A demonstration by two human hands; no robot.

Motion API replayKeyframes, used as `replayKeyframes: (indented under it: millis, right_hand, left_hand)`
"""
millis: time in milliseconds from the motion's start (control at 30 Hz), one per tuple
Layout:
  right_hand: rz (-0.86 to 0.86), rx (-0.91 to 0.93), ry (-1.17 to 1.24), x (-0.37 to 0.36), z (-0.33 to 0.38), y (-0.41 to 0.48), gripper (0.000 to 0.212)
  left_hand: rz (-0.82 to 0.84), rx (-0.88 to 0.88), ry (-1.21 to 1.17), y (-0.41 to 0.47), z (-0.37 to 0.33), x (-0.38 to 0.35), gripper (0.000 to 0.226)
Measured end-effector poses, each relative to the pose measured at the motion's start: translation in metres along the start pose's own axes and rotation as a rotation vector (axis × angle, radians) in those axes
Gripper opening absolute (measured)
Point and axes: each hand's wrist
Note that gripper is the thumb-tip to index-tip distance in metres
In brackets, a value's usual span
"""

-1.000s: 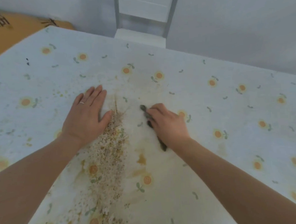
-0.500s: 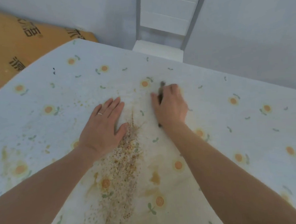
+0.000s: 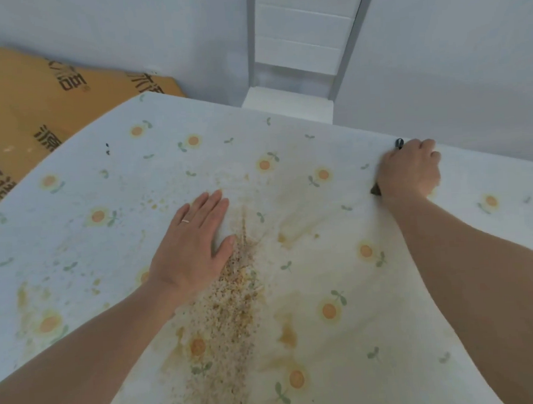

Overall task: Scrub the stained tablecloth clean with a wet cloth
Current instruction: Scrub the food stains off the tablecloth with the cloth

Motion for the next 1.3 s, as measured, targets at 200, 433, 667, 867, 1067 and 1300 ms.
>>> replayKeyframes:
  millis: [200, 433, 667, 867, 1067, 1300]
  right_hand:
    - [0.030, 0.032, -0.045, -0.006, 0.033, -0.019, 0.038]
    - [0.097, 0.445, 0.089, -0.008, 0.079, -0.085, 0.036]
    - [0.130, 0.799, 0.153, -0.006, 0.062, -0.146, 0.036]
    - [0.086, 0.796, 0.057, -0.001, 0.034, -0.107, 0.039]
    - [0.089, 0.067, -0.067, -0.004, -0.022, -0.007, 0.048]
    - [0.147, 0.253, 0.068, -0.010, 0.071, -0.049, 0.062]
  left_hand:
    - [-0.007, -0.008, -0.007, 0.002, 0.000, -0.002, 0.075]
    - [-0.023, 0.004, 0.001, 0.000, -0.001, -0.001, 0.073]
    - [-0.051, 0.006, -0.044, -0.001, -0.004, 0.000, 0.070]
    - [-0.044, 0.006, -0.021, 0.000, -0.001, -0.002, 0.072]
    - [-0.037, -0.014, -0.049, 0.003, -0.002, 0.000, 0.073]
    - [-0.029, -0.005, -0.036, 0.003, 0.000, 0.001, 0.074]
Point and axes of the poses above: each hand's wrist, its own y-axis towards the middle knuckle, its own x-axis out of the back of the hand, z = x × y, and after that the axes turned 9 degrees about -x, right-handed
